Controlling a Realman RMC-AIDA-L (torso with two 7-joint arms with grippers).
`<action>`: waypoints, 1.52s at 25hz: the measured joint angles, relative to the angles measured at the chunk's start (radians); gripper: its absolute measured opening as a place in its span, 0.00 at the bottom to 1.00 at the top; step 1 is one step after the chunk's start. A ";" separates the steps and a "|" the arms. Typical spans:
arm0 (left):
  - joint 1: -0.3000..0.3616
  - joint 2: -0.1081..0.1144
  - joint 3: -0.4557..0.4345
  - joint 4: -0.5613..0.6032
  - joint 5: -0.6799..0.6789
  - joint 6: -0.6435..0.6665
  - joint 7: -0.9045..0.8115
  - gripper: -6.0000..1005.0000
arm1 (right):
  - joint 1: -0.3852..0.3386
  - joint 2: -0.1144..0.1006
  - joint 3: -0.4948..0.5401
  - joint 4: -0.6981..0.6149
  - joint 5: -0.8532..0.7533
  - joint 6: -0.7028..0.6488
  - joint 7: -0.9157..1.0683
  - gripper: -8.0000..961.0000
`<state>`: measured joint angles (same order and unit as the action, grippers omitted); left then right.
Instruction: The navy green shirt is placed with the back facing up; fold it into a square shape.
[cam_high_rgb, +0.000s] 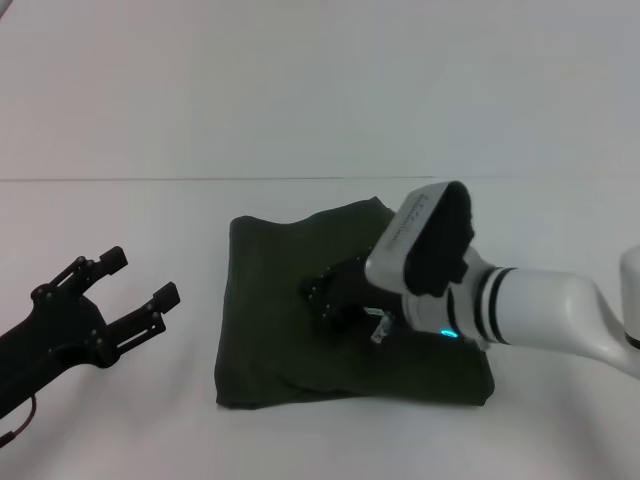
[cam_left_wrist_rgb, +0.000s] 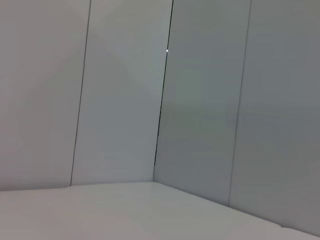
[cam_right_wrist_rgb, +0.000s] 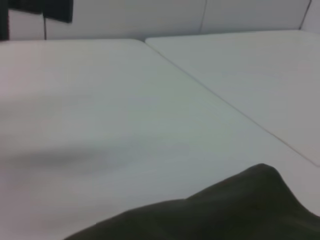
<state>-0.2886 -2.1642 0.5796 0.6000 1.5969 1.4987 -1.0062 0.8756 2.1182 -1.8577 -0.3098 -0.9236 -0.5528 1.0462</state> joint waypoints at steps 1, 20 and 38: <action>0.000 0.000 0.000 0.000 0.000 0.000 0.000 0.89 | -0.024 -0.006 0.014 -0.018 0.010 -0.015 -0.005 0.01; -0.071 0.002 0.081 -0.060 0.005 -0.033 0.014 0.89 | -0.037 -0.006 0.127 0.085 0.212 0.094 -0.096 0.01; -0.371 -0.012 0.216 -0.435 -0.110 -0.397 0.313 0.76 | -0.371 -0.019 0.381 -0.046 0.409 -0.448 -0.340 0.01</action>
<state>-0.6598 -2.1766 0.7952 0.1652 1.4865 1.1020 -0.6935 0.5045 2.0994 -1.4767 -0.3557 -0.5142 -1.0004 0.7063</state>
